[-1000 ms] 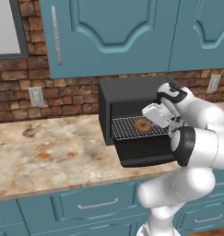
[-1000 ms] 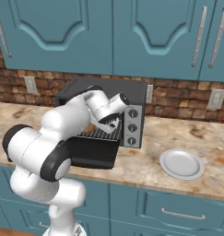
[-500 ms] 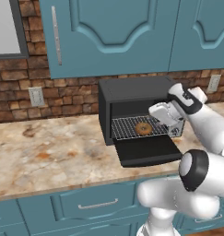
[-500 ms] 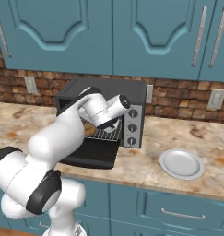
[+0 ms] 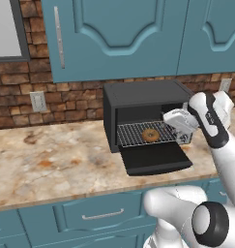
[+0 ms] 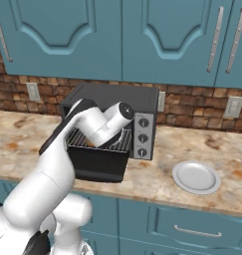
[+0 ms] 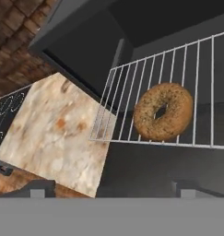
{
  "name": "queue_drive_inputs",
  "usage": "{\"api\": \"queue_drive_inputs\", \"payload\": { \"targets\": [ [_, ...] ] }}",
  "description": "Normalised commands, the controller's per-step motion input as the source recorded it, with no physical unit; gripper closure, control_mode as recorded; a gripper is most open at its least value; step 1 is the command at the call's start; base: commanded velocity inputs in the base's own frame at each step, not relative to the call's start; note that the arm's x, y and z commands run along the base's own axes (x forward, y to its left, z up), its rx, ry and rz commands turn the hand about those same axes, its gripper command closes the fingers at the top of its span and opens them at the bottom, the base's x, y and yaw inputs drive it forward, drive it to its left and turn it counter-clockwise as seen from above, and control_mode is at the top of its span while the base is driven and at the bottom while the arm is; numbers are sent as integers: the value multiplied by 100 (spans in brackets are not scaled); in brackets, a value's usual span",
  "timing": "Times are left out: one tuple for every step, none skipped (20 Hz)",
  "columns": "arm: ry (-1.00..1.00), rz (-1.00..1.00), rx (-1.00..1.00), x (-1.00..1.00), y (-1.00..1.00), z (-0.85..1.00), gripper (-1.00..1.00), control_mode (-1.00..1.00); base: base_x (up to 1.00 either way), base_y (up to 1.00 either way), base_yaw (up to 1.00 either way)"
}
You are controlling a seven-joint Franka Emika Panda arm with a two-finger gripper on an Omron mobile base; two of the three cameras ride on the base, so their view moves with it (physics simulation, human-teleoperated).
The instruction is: Pick up the bagel from the plate, place it on the toaster oven rack, close the door, and set the timer.
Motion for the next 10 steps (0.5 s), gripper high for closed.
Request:
{"api": "queue_drive_inputs", "payload": {
  "targets": [
    [25, -3, -7, -31, -3, -1, -100, -100, 0, 0, 0],
    [28, -4, -6, -19, -7, -11, -100, -100, 0, 0, 0],
    [31, -5, -5, -5, -6, -16, -100, -100, 0, 0, 0],
    [32, -6, -5, 0, -9, -16, -100, -100, 0, 0, 0],
    [31, -5, -4, 0, -8, -16, -100, -100, 0, 0, 0],
    [27, -4, -2, 0, -10, -17, -100, -100, 0, 0, 0],
    [25, -5, -1, 0, -12, -17, -100, -100, 0, 0, 0],
    [23, -6, -1, 0, -10, -19, -100, -100, 0, 0, 0],
    [23, -7, 0, 4, -11, -24, -100, -100, 0, 0, 0],
    [18, -7, 0, 4, -13, -26, -100, -100, 0, 0, 0]
  ]
}}
